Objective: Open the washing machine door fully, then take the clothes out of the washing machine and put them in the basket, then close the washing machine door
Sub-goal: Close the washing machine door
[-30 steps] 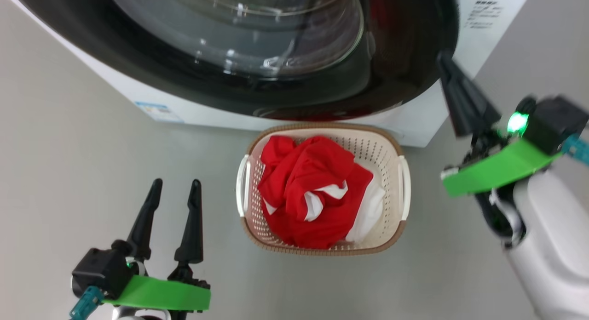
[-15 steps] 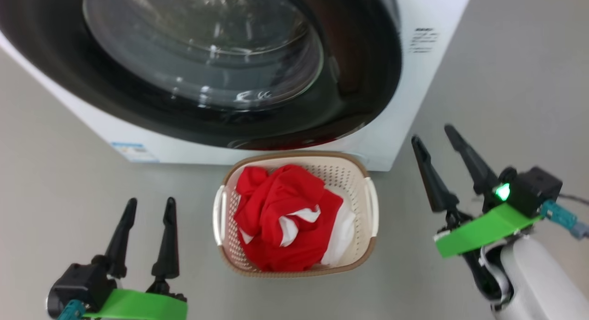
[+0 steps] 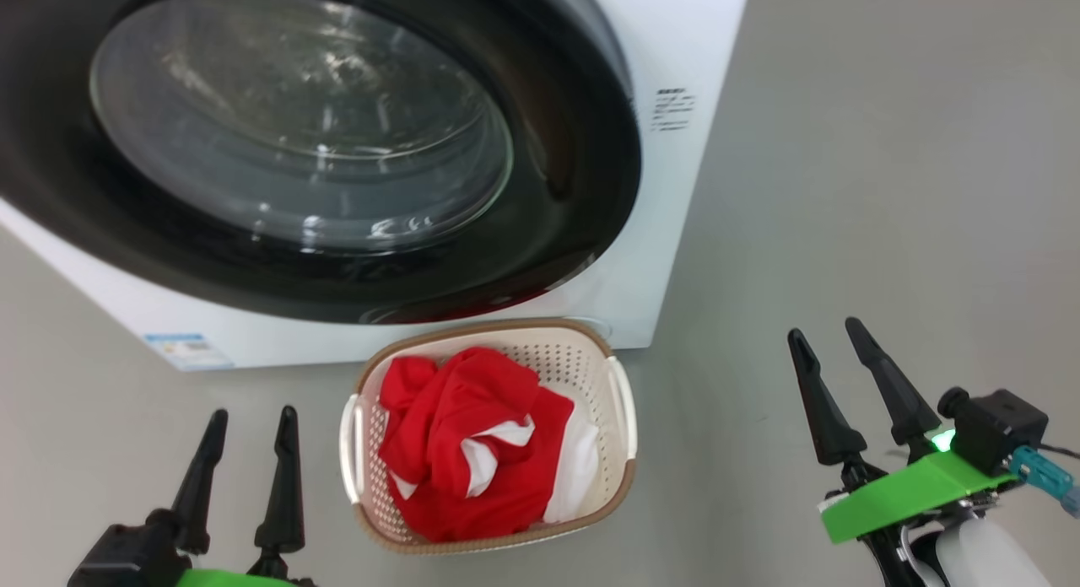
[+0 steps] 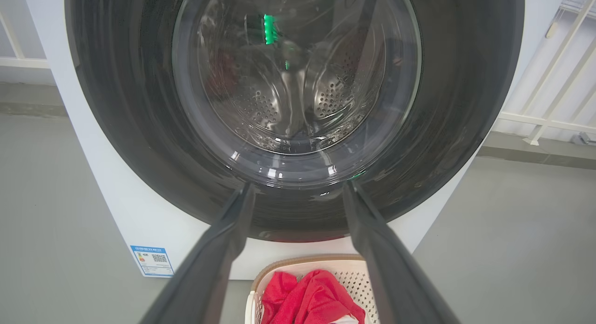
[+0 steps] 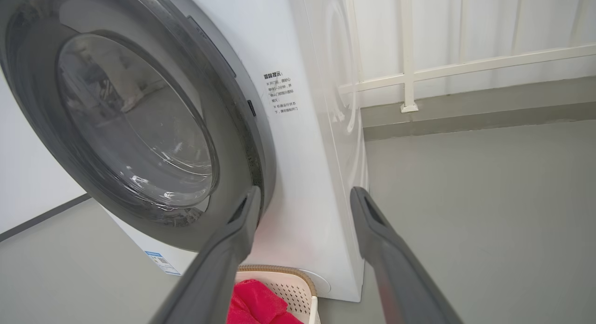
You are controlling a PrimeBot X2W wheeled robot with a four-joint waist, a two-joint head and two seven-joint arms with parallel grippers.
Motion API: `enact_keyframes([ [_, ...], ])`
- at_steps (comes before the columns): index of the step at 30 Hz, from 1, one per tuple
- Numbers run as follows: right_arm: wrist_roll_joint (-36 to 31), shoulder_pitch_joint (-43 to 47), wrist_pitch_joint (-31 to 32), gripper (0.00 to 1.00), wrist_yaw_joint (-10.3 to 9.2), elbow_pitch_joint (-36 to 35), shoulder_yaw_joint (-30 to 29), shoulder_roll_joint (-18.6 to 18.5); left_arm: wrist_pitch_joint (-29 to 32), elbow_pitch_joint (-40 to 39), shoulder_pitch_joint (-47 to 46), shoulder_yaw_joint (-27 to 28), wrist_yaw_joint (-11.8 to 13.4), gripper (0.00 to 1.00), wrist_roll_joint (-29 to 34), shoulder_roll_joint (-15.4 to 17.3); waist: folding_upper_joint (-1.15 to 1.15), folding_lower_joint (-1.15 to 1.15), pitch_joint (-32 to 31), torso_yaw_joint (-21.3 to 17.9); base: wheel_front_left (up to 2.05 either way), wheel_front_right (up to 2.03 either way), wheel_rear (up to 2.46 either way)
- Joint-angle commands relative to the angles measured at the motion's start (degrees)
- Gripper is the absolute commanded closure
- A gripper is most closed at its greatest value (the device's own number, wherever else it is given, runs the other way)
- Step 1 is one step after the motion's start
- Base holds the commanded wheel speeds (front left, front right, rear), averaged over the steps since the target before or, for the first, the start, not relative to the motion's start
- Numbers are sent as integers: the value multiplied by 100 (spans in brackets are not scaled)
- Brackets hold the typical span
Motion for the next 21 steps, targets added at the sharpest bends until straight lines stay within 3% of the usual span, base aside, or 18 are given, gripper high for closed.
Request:
enact_keyframes([
  [1, -10, 60, -31, 0, -6, -161, 53, -5, -69, -143, 16, 222, -48, 0, -7, 58, 0, 0, -159, -174, 0, 0, 0],
  [21, -98, 667, -31, 0, -6, -220, -450, 46, -69, -158, 291, 324, -81, 0, 173, 58, 0, 0, -410, -354, 0, 0, 0],
])
